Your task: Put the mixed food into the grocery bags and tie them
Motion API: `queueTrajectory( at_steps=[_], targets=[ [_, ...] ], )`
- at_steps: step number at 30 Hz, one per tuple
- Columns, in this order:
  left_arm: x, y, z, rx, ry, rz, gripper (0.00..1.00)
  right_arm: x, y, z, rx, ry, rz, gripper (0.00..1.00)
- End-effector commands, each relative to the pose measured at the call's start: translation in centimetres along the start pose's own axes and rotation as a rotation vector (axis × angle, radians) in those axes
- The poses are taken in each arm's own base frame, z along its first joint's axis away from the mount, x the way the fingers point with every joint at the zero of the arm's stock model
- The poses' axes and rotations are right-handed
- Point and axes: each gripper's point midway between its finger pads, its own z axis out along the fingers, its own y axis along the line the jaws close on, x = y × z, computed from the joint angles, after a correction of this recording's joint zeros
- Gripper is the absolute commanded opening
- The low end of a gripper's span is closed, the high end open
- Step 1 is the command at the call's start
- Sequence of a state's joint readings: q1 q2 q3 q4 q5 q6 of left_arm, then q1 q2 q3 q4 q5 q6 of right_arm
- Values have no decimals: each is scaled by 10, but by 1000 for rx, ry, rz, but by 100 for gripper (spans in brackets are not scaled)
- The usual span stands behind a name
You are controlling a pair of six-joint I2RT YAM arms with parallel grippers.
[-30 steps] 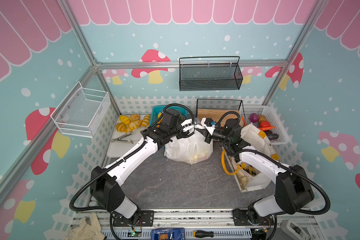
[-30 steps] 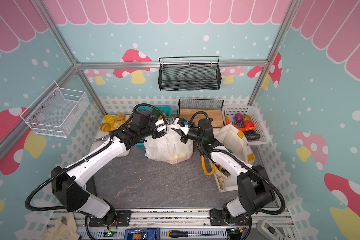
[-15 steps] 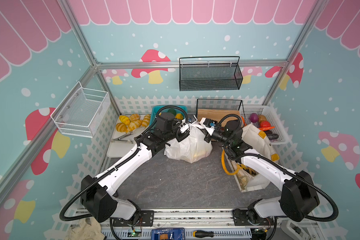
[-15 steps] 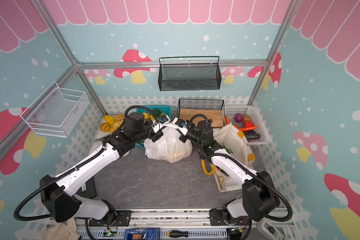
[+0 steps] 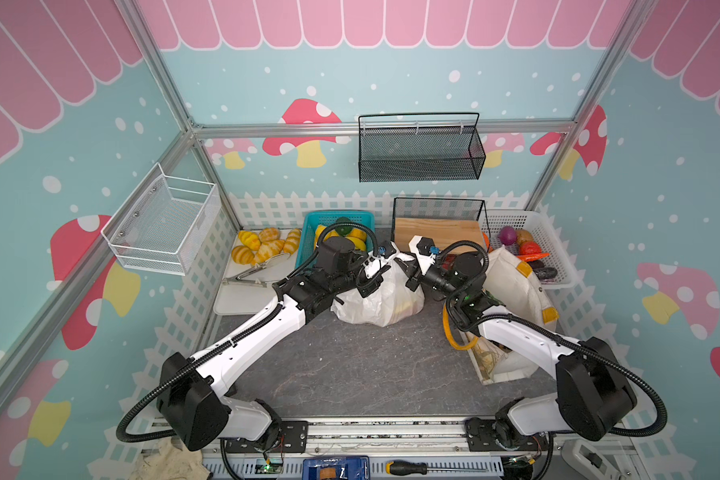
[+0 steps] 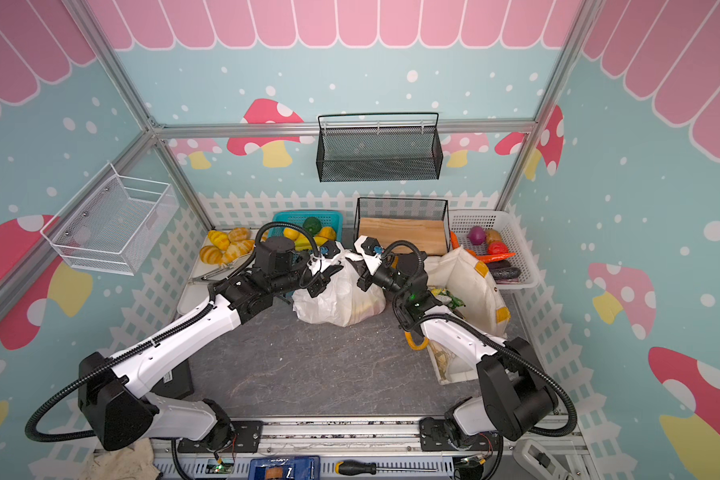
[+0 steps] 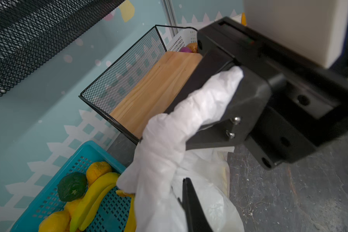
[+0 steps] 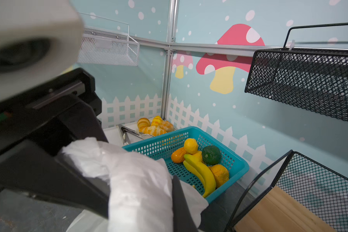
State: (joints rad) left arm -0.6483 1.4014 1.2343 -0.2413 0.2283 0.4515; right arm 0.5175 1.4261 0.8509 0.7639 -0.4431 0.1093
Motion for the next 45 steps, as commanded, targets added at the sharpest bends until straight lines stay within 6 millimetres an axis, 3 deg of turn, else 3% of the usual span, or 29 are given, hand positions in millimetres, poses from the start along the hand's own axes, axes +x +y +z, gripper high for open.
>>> queueTrajectory(
  at_steps=[1,5,11,13,17,25,30,38,45],
  targets=[
    [-15,-5,-2,6,-75,-62,18,-20,0,-1,12,-115,66,0],
    [-13,-7,-1,0,-93,-115,28,-24,-2,-5,26,-156,93,0],
    [3,-9,-11,-45,-100,-140,34,-25,-12,-16,50,-190,117,0],
    [3,-9,-14,-51,-111,-137,31,-25,-14,-16,52,-191,123,0],
    [-1,-18,-11,-6,-137,-124,12,-30,-9,-15,9,-222,174,0],
    [-21,-45,11,39,-240,-103,10,-33,7,-19,-98,-264,278,0],
    [-14,-57,32,55,-256,-109,11,-31,16,-21,-172,-279,306,0],
    [-1,-67,33,70,-269,-108,38,-20,9,-30,-223,-276,305,0],
    [6,-67,12,79,-232,-83,57,-9,4,-40,-244,-259,275,0]
  ],
)
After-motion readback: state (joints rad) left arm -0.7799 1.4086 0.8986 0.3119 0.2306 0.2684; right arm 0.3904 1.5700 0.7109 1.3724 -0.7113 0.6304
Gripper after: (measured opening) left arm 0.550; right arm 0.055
